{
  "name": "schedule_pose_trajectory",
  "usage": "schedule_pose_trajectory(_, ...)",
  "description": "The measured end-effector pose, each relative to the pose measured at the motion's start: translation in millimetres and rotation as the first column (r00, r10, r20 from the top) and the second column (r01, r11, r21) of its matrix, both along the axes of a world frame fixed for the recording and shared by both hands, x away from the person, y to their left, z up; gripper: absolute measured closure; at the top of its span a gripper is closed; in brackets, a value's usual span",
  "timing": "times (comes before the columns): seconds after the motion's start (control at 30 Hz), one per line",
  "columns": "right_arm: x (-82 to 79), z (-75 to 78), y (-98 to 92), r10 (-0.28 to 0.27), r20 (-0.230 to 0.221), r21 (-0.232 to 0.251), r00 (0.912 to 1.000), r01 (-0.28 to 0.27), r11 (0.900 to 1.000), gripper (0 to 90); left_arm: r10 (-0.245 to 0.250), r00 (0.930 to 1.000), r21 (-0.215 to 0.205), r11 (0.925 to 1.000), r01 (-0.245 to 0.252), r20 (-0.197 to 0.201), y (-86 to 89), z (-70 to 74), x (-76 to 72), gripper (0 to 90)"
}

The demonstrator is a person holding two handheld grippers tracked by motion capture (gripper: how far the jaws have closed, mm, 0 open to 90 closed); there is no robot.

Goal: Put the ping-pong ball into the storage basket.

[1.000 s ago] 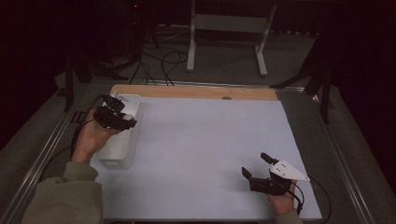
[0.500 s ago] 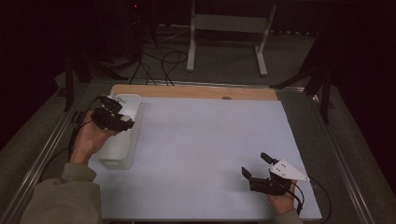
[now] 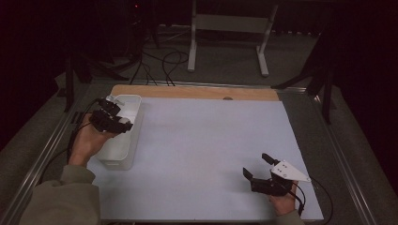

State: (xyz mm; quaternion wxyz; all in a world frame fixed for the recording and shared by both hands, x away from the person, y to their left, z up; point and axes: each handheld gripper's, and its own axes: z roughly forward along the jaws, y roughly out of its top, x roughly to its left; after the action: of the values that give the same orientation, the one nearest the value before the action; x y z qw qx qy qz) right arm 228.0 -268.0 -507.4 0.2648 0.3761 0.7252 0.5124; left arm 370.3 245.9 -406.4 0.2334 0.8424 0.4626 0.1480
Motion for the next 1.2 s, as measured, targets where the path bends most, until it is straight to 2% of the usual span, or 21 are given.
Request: schedule_pose_trajectory(1.2, -0.3, 0.1, -0.1, -0.001, 0.001, -0.004, 1.0000, 0.001, 1.000, 8.4, 0.028, 0.9991, -0.005, 0.9996, -0.028, -0.031, 13.3, -19.1, -4.5, 51.5)
